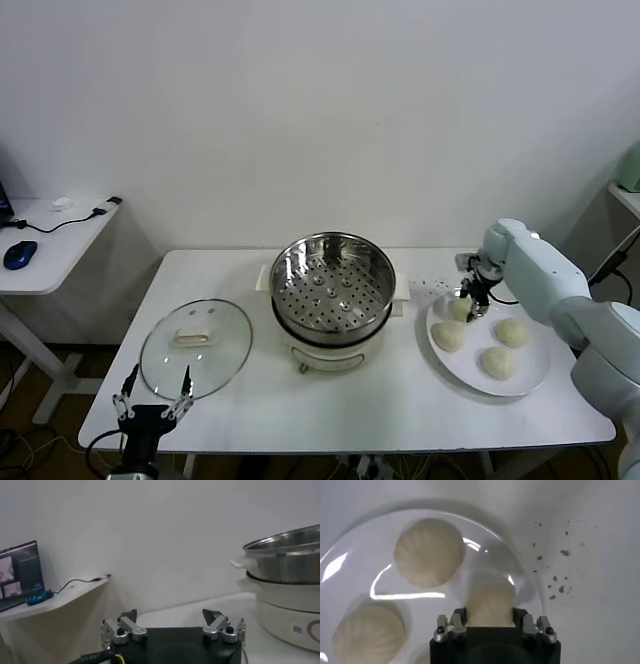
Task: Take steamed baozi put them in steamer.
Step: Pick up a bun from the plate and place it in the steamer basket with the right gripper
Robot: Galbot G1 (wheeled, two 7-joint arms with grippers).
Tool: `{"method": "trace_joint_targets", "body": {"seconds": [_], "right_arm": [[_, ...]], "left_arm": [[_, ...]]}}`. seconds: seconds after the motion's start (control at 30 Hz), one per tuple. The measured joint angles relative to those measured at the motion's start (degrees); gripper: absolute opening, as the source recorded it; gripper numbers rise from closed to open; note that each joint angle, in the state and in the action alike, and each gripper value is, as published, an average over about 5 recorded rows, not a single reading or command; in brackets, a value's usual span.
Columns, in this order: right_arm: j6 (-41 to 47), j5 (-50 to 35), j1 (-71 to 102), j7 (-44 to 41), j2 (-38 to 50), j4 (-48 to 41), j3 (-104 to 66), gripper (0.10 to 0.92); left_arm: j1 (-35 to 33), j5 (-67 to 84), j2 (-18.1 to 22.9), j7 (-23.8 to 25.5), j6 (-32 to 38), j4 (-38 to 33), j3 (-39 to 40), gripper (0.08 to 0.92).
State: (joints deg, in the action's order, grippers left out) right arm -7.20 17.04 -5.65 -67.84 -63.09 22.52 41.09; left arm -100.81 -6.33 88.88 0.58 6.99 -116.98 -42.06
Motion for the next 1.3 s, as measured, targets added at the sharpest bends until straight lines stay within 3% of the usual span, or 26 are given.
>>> {"method": "trace_joint_targets", "body": {"seconds": [0.3, 0.63, 0.97, 1.3], "right_arm": [[-3.0, -6.1, -6.7, -1.5, 2.7, 7.1, 8.9, 0.602], [-16.1, -7.5, -21.7, -1.9, 0.9, 20.4, 22.0, 0.602], [-28.8, -0.4, -27.5, 1.2, -6.4, 29.8, 24.2, 0.598], [-37.0, 13.4, -22.1, 5.8, -14.3, 29.2, 20.1, 0.594]], "left_arm": [[-0.6, 0.4, 0.0, 0.0, 0.1, -0.5, 0.0, 0.823], [-1.6, 0.5, -0.1, 0.0, 0.2, -1.2, 0.3, 0.823], [-2.1, 0.8, -0.2, 0.0, 0.1, -1.3, 0.4, 0.823], [-2.4, 0.8, -0.4, 0.0, -0.1, -1.3, 0.6, 0.823]]}}
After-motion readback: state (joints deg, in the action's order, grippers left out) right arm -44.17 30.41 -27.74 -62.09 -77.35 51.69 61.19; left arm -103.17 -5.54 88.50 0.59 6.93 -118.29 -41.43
